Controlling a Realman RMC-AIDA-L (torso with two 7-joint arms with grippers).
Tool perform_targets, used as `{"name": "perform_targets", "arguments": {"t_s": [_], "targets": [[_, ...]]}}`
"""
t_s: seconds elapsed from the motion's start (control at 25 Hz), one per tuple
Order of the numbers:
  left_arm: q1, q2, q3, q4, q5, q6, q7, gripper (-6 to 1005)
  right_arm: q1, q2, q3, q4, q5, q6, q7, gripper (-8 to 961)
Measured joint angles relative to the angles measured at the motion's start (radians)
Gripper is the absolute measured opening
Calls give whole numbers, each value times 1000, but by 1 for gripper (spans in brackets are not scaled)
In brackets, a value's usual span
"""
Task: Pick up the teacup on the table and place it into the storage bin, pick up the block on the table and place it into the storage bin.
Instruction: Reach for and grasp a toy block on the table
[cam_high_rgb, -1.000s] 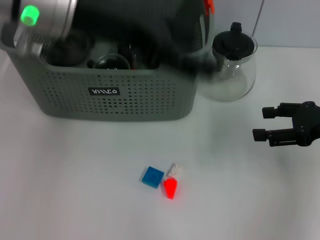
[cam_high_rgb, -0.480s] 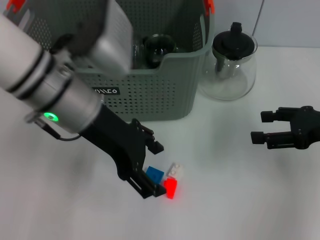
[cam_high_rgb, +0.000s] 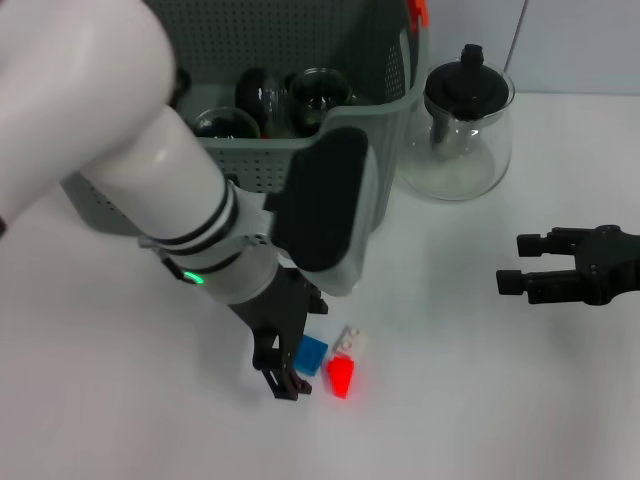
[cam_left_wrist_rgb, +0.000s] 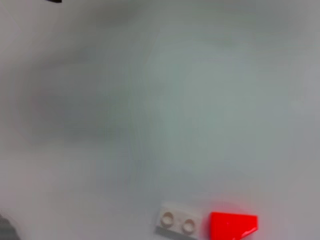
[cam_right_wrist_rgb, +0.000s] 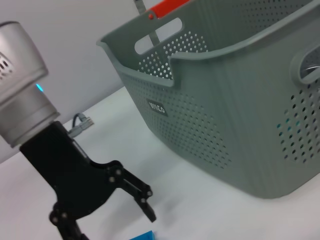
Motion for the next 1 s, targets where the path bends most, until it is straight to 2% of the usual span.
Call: {"name": "perform_targets", "arguments": {"t_s": [0.28, 0.88, 1.0], "targets": [[-36, -4, 104, -71, 58, -97, -39, 859, 0, 6, 0, 1, -1, 9, 1, 881], [-51, -5, 141, -120, 53, -136, -39, 815, 6, 6, 0, 1, 0, 26, 1, 882], [-57, -5, 148, -132, 54, -146, -39, 702, 6, 6, 0, 1, -1, 26, 1, 882]]}}
